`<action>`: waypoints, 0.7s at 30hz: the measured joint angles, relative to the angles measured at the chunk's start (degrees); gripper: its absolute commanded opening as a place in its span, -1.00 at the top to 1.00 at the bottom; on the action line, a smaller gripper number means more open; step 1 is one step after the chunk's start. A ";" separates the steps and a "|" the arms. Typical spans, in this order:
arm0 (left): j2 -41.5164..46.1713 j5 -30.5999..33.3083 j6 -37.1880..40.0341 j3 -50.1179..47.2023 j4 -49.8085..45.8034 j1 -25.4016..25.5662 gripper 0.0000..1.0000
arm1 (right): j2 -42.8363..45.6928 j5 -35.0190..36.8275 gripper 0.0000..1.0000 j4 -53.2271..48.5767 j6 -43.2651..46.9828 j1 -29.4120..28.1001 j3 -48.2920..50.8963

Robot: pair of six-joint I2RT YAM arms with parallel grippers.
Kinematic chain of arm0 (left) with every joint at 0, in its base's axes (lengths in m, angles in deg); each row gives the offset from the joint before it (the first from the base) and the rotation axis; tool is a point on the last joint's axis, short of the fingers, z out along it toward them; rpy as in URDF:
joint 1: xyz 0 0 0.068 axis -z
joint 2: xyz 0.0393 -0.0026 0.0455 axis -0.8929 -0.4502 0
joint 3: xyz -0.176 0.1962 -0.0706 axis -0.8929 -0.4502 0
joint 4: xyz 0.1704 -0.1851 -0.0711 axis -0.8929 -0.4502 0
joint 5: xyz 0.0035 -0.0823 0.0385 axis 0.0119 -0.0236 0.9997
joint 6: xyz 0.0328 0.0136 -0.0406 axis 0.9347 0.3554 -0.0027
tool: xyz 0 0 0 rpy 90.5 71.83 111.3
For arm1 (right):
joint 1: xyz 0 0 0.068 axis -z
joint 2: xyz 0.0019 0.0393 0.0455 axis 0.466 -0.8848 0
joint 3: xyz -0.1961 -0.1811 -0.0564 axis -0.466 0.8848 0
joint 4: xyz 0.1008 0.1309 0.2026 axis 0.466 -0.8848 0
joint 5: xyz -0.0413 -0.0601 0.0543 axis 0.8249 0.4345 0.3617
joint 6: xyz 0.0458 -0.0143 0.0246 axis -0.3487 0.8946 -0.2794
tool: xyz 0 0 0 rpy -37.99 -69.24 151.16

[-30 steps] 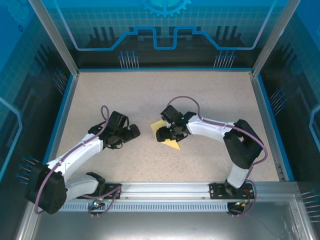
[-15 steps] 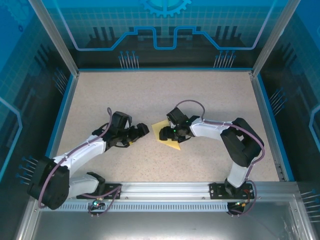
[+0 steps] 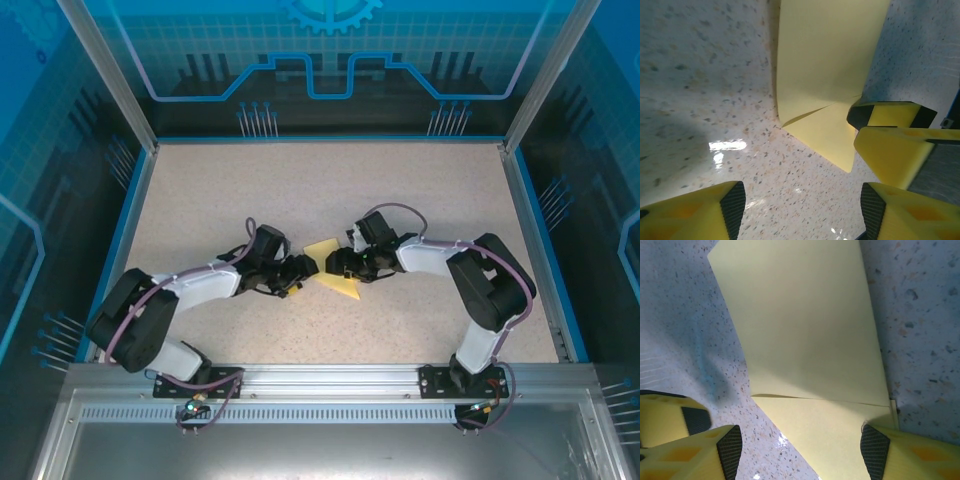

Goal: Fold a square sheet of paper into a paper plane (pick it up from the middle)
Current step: Fold the wing for the fifth time at the center of the table.

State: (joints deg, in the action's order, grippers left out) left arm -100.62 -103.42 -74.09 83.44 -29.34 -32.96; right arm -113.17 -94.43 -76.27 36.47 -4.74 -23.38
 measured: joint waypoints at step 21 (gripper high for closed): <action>-9.49 5.29 -2.54 7.96 -2.99 1.90 0.00 | 0.00 -4.15 -0.36 2.91 -0.50 1.97 1.64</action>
State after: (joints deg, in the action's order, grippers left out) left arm -110.11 -98.13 -76.63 91.40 -32.33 -31.06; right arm -113.17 -98.58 -73.36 35.97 -2.77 -21.74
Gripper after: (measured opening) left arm 0.497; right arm 0.681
